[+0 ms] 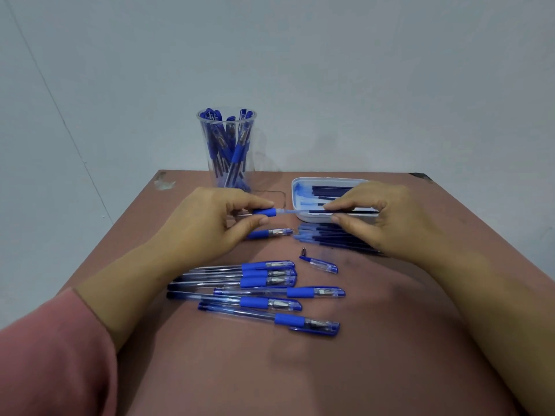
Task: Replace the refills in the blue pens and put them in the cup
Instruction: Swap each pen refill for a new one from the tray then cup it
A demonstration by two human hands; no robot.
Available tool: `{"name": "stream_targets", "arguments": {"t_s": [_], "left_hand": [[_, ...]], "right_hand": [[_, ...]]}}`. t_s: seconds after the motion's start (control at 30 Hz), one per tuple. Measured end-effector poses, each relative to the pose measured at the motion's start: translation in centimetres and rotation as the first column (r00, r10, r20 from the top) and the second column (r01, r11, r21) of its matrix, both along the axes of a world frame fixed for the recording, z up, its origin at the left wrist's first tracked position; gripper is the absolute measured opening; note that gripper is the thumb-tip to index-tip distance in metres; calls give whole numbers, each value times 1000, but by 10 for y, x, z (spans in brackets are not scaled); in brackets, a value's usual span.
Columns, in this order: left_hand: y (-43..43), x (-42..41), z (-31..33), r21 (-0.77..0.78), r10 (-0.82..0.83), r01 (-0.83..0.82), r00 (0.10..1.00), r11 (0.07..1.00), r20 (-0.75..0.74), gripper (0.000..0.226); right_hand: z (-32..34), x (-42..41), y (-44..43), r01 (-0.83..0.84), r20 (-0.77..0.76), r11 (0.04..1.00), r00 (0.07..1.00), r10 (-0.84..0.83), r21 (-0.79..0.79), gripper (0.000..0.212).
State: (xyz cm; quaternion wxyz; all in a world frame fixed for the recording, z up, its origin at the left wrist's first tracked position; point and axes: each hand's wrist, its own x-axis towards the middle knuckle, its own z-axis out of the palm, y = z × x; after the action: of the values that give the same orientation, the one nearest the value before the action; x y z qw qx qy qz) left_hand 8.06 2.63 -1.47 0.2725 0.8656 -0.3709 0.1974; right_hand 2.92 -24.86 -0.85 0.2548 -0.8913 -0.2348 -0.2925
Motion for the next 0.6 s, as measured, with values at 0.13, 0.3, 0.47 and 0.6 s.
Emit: {"name": "stream_targets", "arguments": {"t_s": [0.13,0.3,0.47,0.6], "left_hand": [[3,5,-1,-28,38,-38,999,999,20,27],[3,6,-2,-17,41,-41,999,999,13,29],[2,4,-1,-6,37,-37,999,999,25,27],[2,5,-1,-12,22,-22,999,1000,26,26]], "right_hand": [[-1,5,-10,68,-46,998,997,-67,17,19],[-15,16,-17,91,-137,991,985,-103,-94,18],[-16,18,-20,73,-165,971,980,-112,-226,22],[-11,18,-22,109,-153,976,979,-138,-187,20]]}}
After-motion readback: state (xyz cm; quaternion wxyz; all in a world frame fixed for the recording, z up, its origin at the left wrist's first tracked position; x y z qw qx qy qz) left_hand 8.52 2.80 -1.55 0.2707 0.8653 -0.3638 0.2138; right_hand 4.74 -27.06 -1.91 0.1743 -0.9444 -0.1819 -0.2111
